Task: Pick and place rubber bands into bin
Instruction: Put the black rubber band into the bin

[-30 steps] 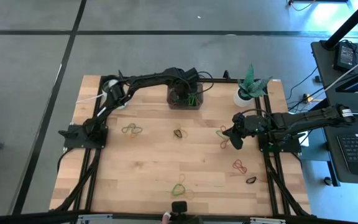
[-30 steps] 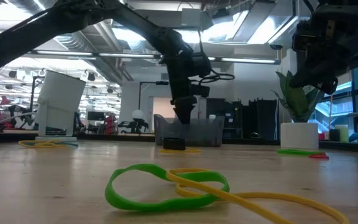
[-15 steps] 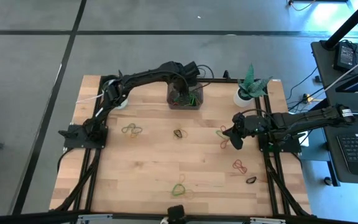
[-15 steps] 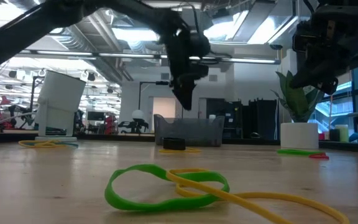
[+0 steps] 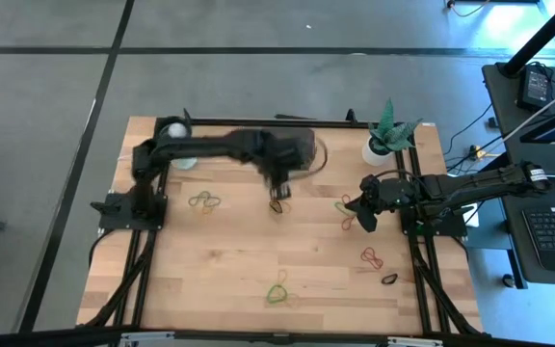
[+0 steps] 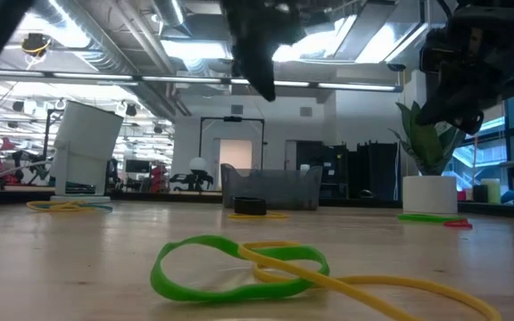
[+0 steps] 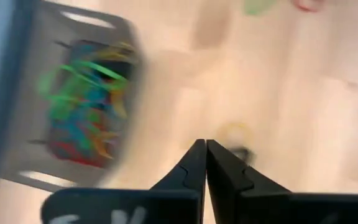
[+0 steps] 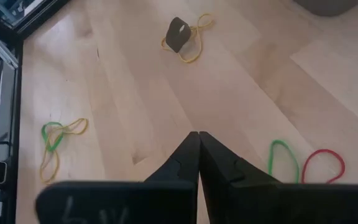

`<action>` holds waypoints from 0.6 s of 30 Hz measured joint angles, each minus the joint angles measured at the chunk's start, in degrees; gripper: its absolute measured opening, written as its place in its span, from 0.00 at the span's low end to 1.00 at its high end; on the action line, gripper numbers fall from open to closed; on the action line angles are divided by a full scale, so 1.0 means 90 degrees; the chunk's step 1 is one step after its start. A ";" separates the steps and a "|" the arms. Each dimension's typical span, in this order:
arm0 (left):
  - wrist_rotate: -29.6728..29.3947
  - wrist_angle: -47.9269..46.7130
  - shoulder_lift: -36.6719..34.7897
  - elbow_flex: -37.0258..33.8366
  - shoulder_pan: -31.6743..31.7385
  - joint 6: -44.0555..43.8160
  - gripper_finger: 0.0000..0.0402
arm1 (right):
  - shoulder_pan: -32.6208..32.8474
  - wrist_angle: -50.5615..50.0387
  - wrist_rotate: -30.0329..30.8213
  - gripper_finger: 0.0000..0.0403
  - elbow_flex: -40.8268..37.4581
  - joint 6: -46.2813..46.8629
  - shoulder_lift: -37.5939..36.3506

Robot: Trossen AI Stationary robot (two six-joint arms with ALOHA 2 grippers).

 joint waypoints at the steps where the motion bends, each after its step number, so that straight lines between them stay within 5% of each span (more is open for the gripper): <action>1: -0.0002 0.0152 -0.0174 -0.0311 -0.0197 -0.0219 0.01 | 0.0000 0.0007 0.0001 0.03 0.0000 -0.0067 0.0000; 13: -0.1259 0.2254 -0.2630 -0.4273 -0.2633 -0.3644 0.01 | 0.0000 0.1544 0.0772 0.02 0.0016 -0.1950 0.0000; 18: -0.2201 0.2452 -0.3396 -0.5029 -0.3304 -0.4270 0.01 | 0.0195 -0.0210 0.0707 0.01 0.0612 -0.0822 0.0014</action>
